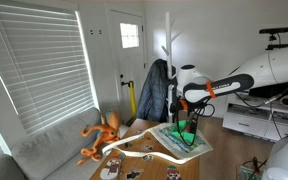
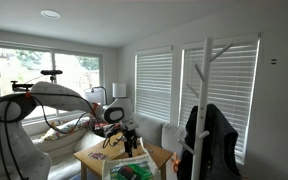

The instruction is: Pick up the green storage box and move it to the left

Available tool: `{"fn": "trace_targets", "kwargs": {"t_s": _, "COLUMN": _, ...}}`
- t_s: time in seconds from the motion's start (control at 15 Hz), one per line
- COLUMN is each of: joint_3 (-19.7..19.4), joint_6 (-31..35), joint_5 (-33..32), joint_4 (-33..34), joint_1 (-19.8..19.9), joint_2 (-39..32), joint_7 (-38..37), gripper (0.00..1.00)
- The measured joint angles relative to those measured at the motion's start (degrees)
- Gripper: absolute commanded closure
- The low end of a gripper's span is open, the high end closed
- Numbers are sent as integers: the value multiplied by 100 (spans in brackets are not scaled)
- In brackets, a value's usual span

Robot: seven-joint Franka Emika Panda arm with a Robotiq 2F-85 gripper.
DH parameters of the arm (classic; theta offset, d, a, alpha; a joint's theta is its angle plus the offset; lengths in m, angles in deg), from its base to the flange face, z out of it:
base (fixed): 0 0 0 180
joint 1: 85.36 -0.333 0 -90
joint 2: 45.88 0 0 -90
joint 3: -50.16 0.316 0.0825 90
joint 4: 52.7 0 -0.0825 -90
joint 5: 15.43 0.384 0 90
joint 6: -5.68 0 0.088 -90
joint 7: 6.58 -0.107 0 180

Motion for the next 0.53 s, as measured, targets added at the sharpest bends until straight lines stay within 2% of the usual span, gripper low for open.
{"fn": "trace_targets", "kwargs": {"t_s": 0.53, "joint_3": -75, "joint_6": -1, "joint_5": 0, "joint_4": 2, "joint_1": -165, "joint_2": 34, "joint_7": 13, "gripper": 0}}
